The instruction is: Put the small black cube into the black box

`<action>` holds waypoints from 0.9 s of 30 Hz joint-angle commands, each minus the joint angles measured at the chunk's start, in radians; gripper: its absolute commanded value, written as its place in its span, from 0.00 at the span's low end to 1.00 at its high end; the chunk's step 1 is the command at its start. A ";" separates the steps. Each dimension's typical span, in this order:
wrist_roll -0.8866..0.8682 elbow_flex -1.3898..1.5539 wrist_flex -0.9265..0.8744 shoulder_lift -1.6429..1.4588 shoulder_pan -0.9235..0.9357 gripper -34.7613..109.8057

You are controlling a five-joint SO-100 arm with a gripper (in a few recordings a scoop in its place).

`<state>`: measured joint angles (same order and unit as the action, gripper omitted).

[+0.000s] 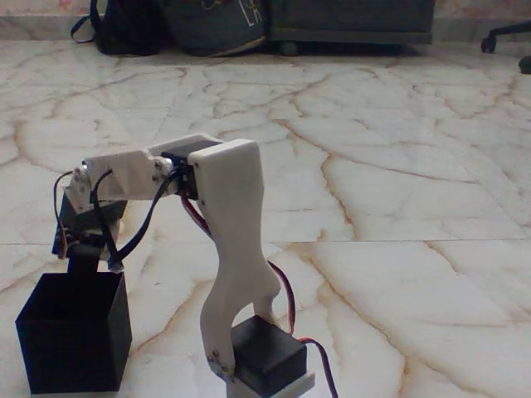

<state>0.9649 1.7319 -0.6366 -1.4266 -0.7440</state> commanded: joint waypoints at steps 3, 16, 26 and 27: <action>0.000 -0.015 0.067 0.034 -0.005 0.25; 0.055 0.018 0.078 -0.028 0.032 0.28; 0.301 0.250 -0.201 -0.482 0.347 0.28; 0.337 0.278 -0.209 -0.508 0.388 0.28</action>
<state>1.2901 2.0126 -0.8406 -1.8914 -0.3774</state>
